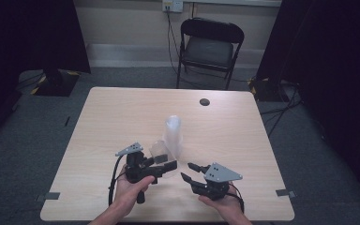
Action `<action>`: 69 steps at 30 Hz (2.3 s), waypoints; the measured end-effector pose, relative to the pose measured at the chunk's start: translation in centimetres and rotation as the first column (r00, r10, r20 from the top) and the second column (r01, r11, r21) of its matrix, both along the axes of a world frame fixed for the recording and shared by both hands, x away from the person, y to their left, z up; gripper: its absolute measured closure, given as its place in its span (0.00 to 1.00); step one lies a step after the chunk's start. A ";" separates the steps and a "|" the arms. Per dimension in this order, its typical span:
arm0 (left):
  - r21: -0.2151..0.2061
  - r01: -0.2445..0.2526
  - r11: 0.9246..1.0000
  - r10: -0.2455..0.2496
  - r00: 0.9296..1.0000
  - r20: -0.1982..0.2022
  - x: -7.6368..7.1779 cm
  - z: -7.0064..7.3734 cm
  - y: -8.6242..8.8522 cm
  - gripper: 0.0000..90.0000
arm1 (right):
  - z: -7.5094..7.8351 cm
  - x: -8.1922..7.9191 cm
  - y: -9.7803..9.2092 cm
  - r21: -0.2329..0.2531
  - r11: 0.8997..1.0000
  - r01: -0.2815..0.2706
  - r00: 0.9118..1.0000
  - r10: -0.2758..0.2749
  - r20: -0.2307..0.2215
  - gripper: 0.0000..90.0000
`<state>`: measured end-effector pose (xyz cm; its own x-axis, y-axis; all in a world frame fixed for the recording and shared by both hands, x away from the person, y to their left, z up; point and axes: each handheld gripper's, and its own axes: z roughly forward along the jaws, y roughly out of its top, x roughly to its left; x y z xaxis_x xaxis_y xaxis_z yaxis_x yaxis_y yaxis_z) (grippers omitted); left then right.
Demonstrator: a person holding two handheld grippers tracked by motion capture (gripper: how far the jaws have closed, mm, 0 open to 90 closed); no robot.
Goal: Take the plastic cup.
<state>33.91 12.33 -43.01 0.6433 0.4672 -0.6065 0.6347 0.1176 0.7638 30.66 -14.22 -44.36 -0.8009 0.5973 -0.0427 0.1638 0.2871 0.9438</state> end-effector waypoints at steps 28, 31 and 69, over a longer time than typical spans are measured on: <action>-0.181 0.028 0.983 -0.056 0.987 -0.153 0.2 -0.6 0.2 0.38 | 1.0 0.5 2.3 0.066 0.996 -0.054 0.988 0.044 0.147 0.75; -0.189 0.032 0.981 -0.062 0.986 -0.155 0.2 -0.6 0.1 0.38 | 0.9 0.7 2.6 0.066 0.997 -0.051 0.986 0.040 0.161 0.76; -0.187 0.089 0.978 -0.114 0.986 -0.123 -0.2 -0.6 -0.6 0.25 | 0.7 0.9 3.3 0.131 0.991 -0.026 0.981 0.000 0.195 0.94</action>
<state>33.66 11.68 -43.64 0.5898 0.2785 -0.7580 0.7447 0.1754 0.6439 31.56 -10.89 -43.65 -0.7929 0.5974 -0.1196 -0.0296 0.1583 0.9869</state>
